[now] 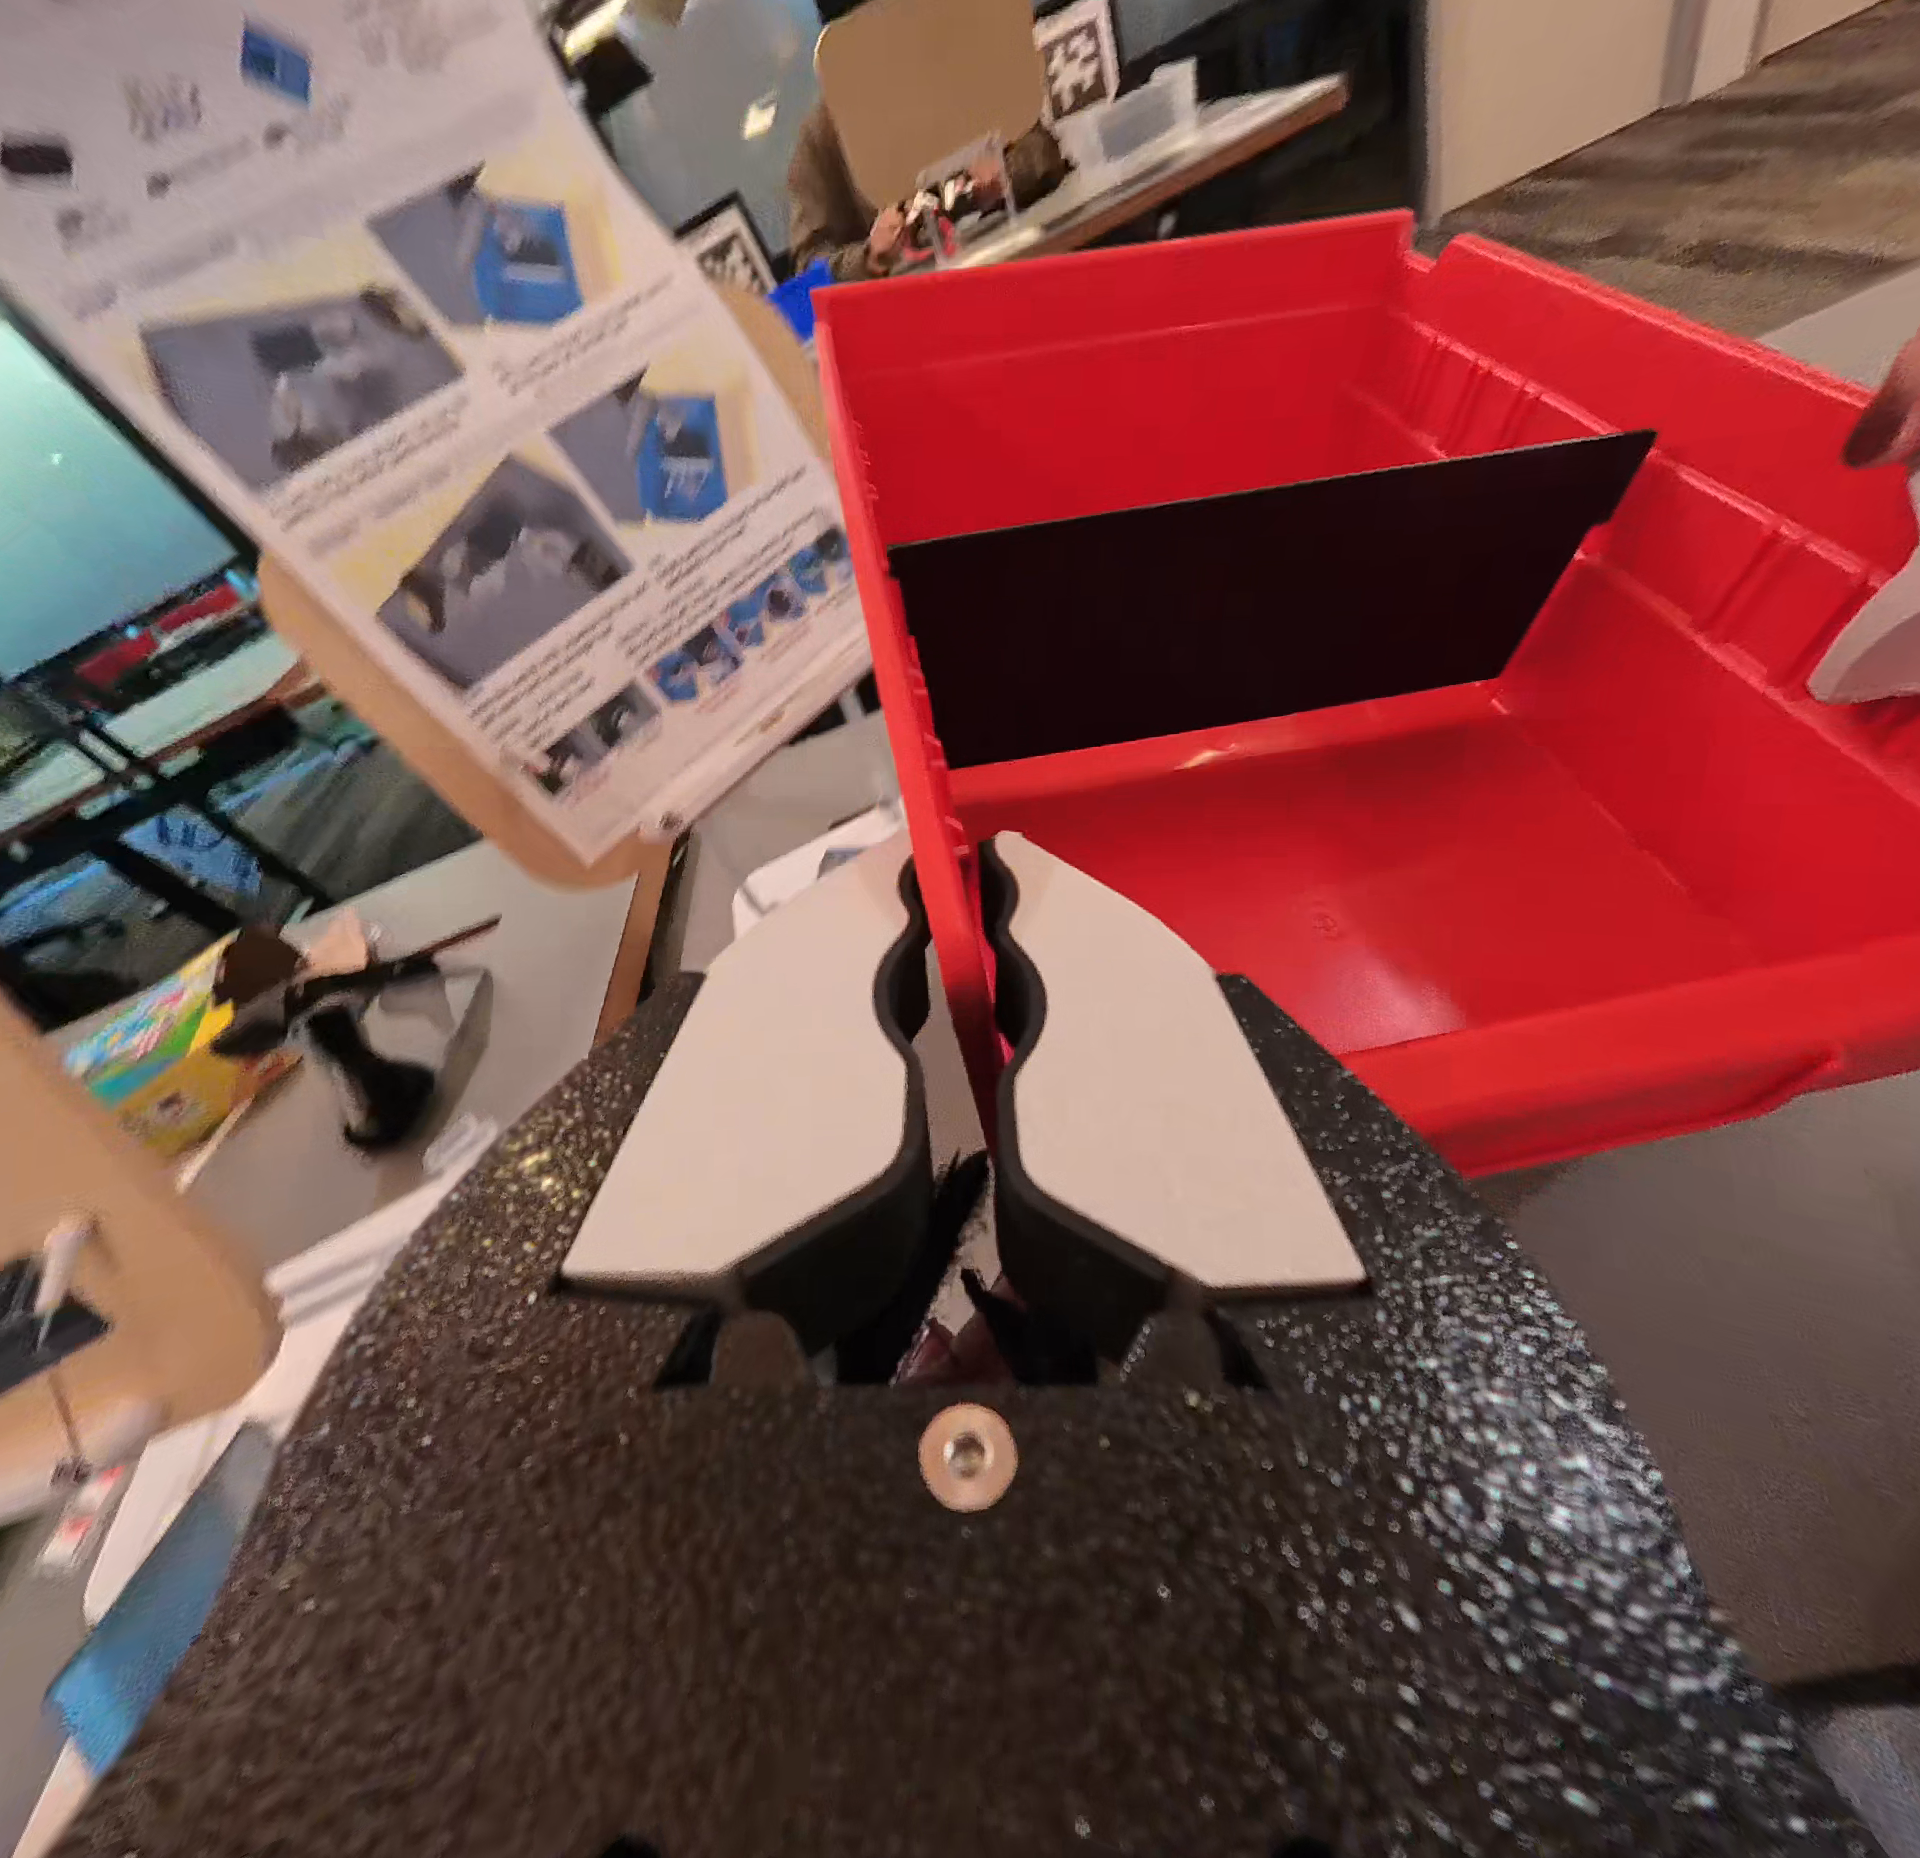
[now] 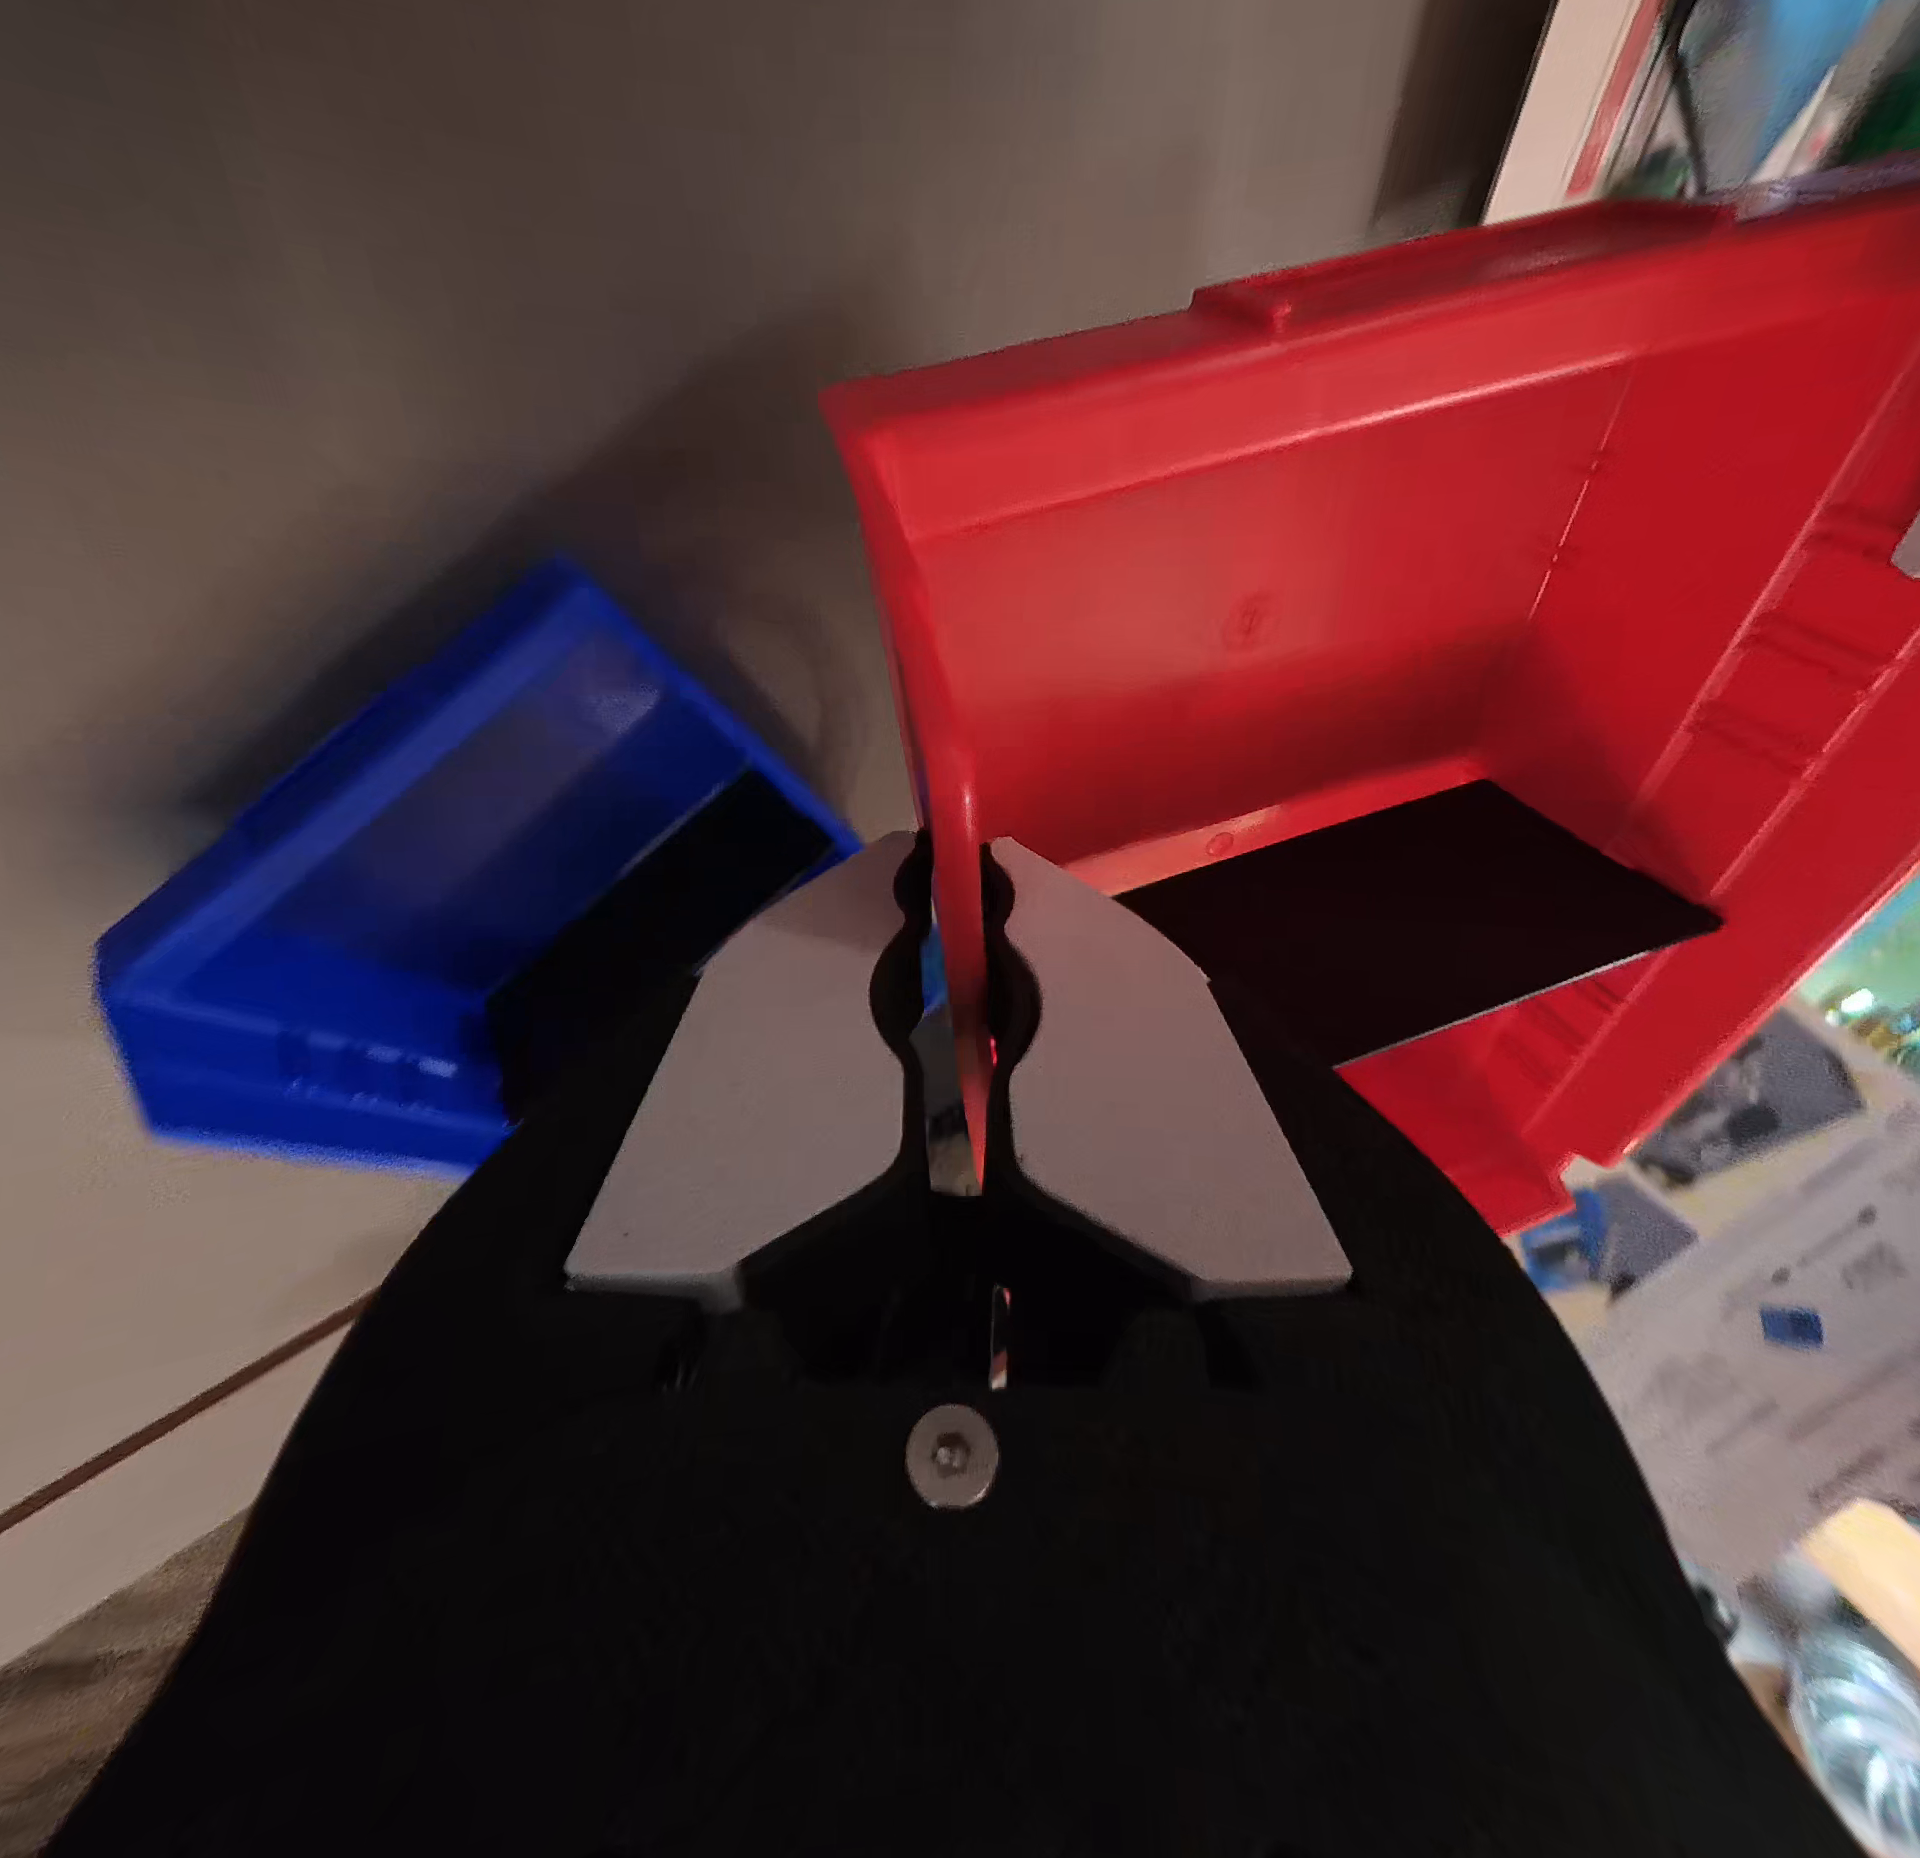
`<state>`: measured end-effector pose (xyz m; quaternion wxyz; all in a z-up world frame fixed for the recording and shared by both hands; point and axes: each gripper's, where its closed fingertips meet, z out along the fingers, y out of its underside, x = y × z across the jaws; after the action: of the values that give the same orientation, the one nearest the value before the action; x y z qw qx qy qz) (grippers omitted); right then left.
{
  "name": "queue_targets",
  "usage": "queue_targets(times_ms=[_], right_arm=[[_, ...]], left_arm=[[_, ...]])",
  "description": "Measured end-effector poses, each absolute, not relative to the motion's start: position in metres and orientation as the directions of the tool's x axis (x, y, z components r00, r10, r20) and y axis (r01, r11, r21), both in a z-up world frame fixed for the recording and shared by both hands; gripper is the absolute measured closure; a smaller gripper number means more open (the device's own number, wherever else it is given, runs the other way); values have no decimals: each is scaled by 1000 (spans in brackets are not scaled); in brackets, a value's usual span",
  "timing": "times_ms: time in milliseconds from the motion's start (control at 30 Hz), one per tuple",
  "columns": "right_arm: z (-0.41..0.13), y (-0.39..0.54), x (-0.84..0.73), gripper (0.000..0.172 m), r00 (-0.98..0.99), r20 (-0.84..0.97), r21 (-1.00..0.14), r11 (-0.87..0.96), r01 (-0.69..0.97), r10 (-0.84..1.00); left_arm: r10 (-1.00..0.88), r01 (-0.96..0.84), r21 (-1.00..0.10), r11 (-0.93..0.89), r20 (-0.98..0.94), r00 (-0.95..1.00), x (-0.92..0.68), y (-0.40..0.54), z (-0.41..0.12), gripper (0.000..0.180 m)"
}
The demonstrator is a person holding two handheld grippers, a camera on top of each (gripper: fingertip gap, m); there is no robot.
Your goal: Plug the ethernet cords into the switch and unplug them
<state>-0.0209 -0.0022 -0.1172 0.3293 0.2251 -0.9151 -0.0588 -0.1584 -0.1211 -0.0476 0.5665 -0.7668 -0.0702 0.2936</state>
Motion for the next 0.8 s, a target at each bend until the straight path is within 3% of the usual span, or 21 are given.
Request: queue_targets(times_ms=[167, 333, 567, 800], right_arm=[[-91, 69, 36, 165, -731, 577, 342, 921, -189, -364], [-96, 156, 121, 166, -835, 536, 332, 940, 79, -120], [-149, 240, 243, 165, -887, 407, 300, 884, 358, 221], [-224, 283, 303, 166, -879, 313, 260, 858, 444, 360]], left_arm=[[333, -308, -920, -244, -377, 864, -116, -32, -17, 175], [92, -324, -930, -175, -343, 935, -58, 99, -28, 176], [-246, -309, -909, -278, -244, 938, 51, 256, -100, 175], [-353, -389, -778, -493, -230, 907, 112, 318, -187, 174]])
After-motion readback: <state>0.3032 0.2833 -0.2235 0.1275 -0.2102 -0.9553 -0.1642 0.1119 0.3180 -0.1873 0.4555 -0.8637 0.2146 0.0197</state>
